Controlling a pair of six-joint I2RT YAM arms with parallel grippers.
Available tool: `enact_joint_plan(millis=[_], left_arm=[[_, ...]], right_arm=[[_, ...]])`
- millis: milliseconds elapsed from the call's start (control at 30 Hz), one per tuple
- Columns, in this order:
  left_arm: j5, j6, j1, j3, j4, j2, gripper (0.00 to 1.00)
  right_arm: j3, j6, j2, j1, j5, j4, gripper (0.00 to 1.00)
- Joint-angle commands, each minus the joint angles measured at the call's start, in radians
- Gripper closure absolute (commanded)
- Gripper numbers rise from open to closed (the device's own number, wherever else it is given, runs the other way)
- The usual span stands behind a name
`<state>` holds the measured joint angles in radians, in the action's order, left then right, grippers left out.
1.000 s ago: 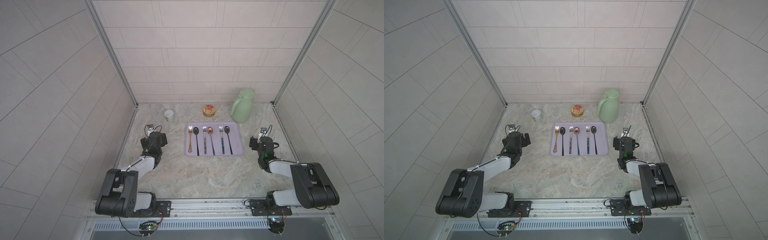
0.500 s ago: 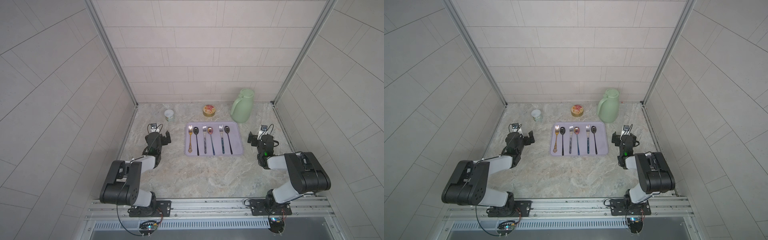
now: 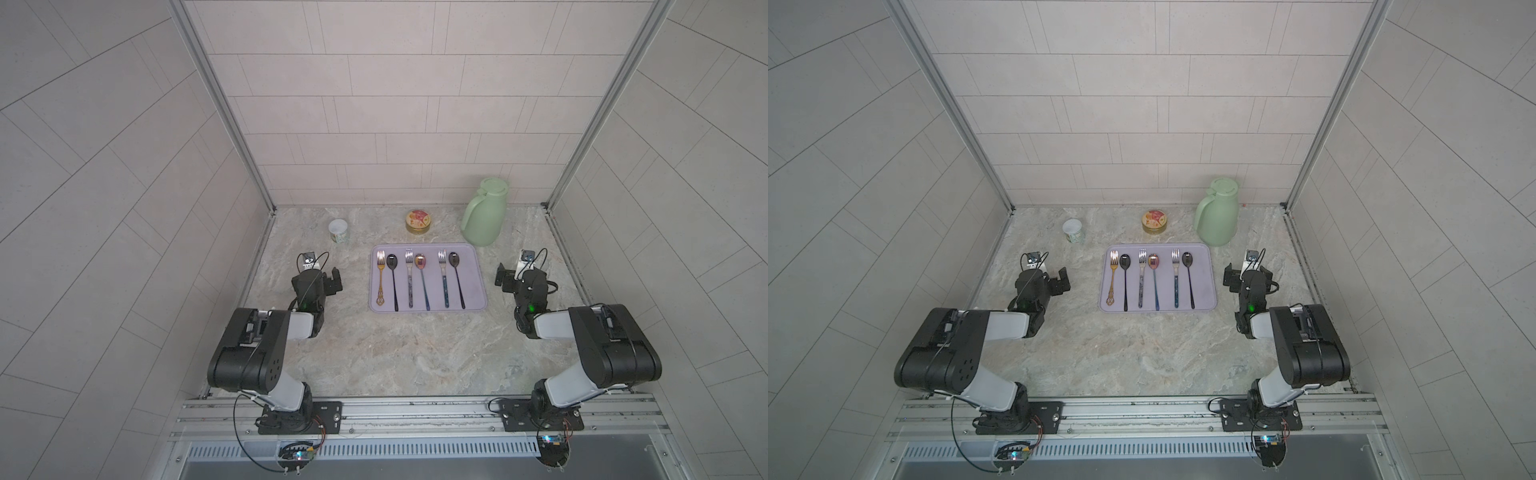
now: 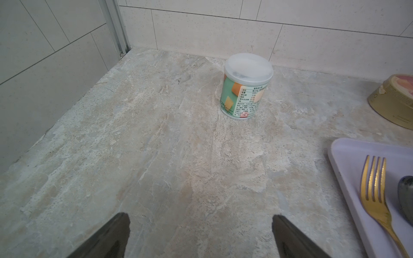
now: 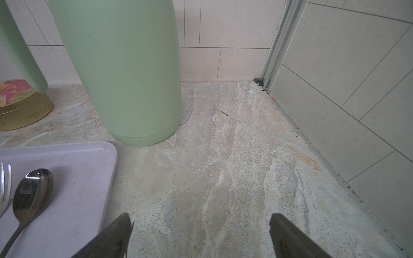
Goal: Set the spoon and fork side by side
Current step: Reset both arms
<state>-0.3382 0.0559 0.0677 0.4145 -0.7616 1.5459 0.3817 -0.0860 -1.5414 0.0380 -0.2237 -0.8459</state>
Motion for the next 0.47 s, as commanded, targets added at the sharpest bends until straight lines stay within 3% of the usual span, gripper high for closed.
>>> enact_joint_plan(millis=[0, 433], left_arm=[[-0.006, 0.006, 0.000, 0.014, -0.004, -0.016, 0.00], [-0.006, 0.005, -0.001, 0.014, -0.002, -0.017, 0.00]], right_arm=[[0.001, 0.002, 0.006, 0.000, 0.003, -0.022, 0.00], [0.003, 0.000, 0.006, -0.002, 0.004, -0.017, 0.00]])
